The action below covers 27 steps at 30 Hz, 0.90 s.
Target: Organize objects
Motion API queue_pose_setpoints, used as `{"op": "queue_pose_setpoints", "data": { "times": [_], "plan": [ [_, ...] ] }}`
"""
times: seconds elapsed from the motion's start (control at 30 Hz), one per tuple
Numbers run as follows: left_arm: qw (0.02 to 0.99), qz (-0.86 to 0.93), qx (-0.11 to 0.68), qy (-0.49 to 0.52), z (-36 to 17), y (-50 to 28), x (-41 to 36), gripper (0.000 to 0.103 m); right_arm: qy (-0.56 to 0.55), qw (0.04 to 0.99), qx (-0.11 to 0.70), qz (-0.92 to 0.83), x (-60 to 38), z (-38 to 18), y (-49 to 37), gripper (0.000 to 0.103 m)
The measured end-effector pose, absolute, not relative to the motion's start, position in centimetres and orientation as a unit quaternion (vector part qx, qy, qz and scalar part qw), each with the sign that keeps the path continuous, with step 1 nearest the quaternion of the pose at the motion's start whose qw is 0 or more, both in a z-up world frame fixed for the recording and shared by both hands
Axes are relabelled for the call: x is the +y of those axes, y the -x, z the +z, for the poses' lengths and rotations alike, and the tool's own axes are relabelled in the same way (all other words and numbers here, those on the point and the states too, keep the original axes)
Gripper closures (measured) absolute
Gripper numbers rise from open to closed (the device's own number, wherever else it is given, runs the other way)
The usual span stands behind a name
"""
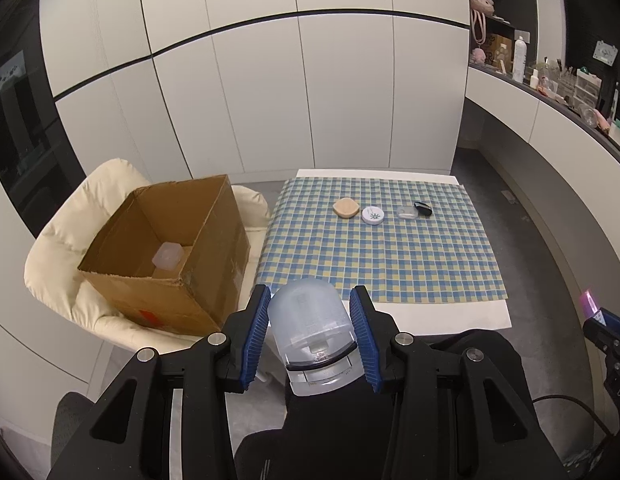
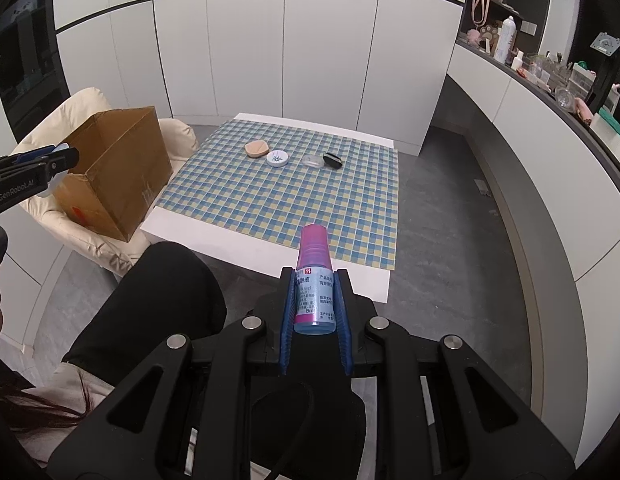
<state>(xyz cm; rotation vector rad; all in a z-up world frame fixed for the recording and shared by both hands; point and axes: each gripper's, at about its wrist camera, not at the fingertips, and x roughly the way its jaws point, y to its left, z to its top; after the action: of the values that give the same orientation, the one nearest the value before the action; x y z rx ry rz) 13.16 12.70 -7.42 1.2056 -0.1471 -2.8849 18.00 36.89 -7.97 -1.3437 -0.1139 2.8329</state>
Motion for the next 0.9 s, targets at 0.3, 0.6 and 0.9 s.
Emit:
{"op": "queue_pose_setpoints", "data": {
  "times": [0.3, 0.6, 0.9],
  "plan": [
    [0.027, -0.919, -0.031, -0.392, -8.1, -13.2, 11.1, 0.062, 0.436, -0.028, -0.055, 0.898, 35.0, -8.9, -16.5, 0.083],
    [0.069, -0.914, -0.016, -0.399, -8.5, -14.1, 7.4, 0.062, 0.438, -0.07, -0.075, 0.893, 31.8, -9.7, -14.9, 0.083],
    [0.128, -0.904, 0.015, -0.407, -9.0, -15.2, 2.2, 0.062, 0.435, -0.136, -0.11, 0.883, 26.3, -10.1, -13.0, 0.083]
  ]
}}
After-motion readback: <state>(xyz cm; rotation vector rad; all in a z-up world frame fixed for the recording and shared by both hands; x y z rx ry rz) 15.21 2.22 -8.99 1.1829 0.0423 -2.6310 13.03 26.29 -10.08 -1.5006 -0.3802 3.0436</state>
